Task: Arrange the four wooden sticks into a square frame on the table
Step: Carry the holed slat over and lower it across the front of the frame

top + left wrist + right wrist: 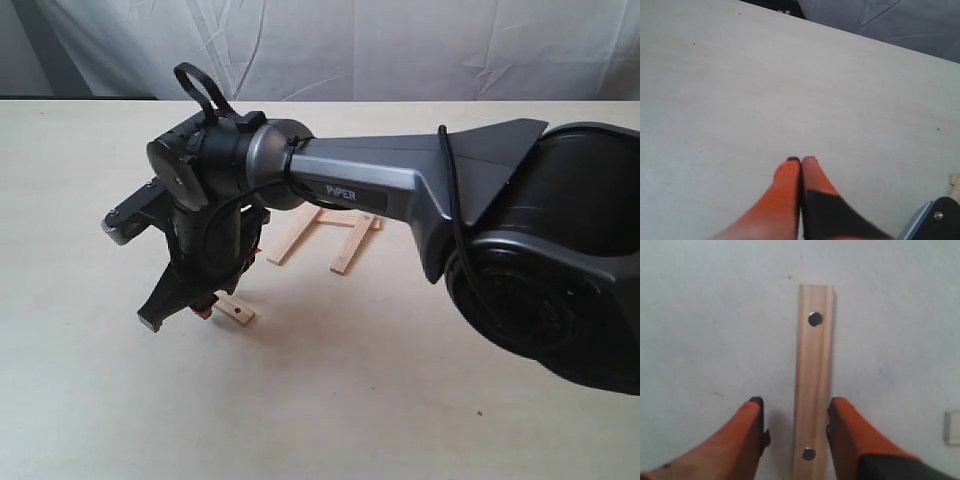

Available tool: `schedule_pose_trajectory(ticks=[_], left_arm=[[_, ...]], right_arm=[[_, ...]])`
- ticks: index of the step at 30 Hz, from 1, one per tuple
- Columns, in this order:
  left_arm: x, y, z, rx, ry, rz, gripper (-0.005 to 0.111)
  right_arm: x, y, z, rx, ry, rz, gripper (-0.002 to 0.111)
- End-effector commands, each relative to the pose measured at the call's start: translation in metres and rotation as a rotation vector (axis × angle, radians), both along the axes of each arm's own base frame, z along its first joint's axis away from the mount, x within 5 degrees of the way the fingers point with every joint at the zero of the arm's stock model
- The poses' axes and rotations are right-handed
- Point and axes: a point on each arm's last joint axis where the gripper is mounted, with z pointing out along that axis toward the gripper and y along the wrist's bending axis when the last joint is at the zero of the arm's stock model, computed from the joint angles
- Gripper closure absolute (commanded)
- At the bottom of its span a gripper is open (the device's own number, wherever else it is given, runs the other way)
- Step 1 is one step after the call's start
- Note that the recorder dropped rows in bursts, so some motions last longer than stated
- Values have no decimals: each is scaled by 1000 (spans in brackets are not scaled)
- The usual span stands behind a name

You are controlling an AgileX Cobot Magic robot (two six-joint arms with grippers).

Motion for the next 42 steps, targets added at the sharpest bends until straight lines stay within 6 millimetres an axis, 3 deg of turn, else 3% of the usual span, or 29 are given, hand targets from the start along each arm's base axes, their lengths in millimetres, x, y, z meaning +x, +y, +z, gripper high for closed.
schedule_pose_trajectory(ticks=[1, 7, 17, 19, 22, 26, 29, 32, 34, 36, 42], left_arm=[[-1, -1, 1, -7, -12, -3, 107], [-1, -1, 1, -15, -13, -2, 107], [-1, -1, 1, -15, -19, -3, 107], [-1, -1, 1, -15, -21, -4, 107], [-1, -1, 2, -15, -26, -5, 107], [0, -1, 2, -14, -31, -8, 107], [0, -1, 2, -14, -31, -8, 107], [0, -1, 2, -14, -29, -7, 107], [0, -2, 2, -16, -29, -7, 107], [0, -2, 2, -16, -29, -7, 107], [0, -2, 2, -18, -33, -8, 107]], right_arm=[[3, 1, 4, 21, -31, -15, 66], [5, 3, 1, 40, -45, -15, 66], [7, -2, -21, -26, 3, -23, 67], [5, -3, -22, -34, 16, -25, 75], [4, -5, -21, -59, 33, -19, 106], [5, -6, -12, -55, 14, -14, 108], [15, -9, 11, -15, -27, -29, 108], [28, -22, 34, 13, -55, -50, 108], [46, -47, 58, 20, -70, -91, 108], [56, -64, 70, 7, -79, -63, 108], [70, -98, 50, -97, -17, -7, 108]])
